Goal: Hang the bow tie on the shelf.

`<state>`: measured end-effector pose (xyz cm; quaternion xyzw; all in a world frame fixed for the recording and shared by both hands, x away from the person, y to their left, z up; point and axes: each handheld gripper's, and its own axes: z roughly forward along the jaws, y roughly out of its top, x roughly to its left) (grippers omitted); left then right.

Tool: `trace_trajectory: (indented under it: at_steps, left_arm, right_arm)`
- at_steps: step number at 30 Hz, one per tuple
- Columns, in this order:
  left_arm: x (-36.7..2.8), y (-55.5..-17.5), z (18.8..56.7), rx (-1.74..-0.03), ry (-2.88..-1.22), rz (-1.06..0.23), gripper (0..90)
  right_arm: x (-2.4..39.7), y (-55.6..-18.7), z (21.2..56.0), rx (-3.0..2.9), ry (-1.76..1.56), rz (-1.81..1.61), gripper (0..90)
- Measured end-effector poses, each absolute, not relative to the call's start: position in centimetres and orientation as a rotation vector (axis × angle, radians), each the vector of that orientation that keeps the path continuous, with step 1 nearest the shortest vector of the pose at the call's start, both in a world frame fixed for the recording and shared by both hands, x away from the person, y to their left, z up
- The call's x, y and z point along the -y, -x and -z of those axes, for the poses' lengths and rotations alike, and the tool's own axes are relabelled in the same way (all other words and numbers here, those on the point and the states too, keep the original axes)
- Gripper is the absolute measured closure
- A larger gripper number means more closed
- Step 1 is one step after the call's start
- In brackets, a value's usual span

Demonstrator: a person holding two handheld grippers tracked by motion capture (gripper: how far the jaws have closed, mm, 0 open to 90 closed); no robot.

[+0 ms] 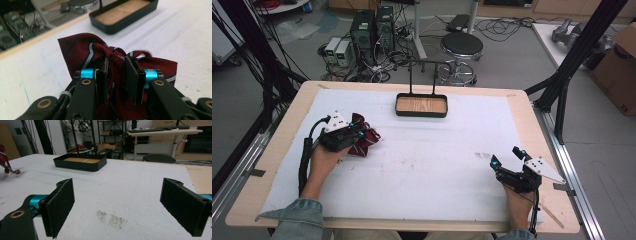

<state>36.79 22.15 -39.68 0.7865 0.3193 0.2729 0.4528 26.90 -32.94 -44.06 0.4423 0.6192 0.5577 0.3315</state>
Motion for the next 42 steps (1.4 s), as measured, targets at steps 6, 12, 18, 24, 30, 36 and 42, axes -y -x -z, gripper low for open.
trace_trajectory:
  at_steps: [6,12,18,24,30,36,42]
  left_arm:
    - [-21.4,-36.7,37.7,-0.697,-1.928,-0.701,72.4]
    - [-20.1,-37.6,35.7,-0.626,-1.933,-0.735,72.3]
    - [-18.5,-39.2,33.4,-0.539,-1.983,-0.760,72.3]
    - [-17.3,-41.1,31.5,-0.484,-1.992,-0.772,72.3]
    - [-16.1,-42.6,30.5,-0.450,-1.998,-0.786,72.3]
    - [-14.9,-44.6,29.3,-0.426,-1.990,-0.794,72.3]
    - [-14.0,-46.7,28.6,-0.428,-1.999,-0.808,72.3]
  right_arm:
    - [32.9,-26.9,44.1,-1.618,-1.158,-1.457,11.4]
    - [33.0,-26.9,44.1,-1.619,-1.156,-1.458,11.4]
    - [33.0,-26.9,44.1,-1.619,-1.162,-1.460,11.4]
    - [33.0,-26.9,44.1,-1.618,-1.165,-1.465,11.4]
    - [33.0,-26.9,44.1,-1.618,-1.166,-1.466,11.4]
    - [33.0,-27.0,44.1,-1.615,-1.162,-1.466,11.4]
    - [33.1,-27.0,44.1,-1.618,-1.161,-1.464,11.4]
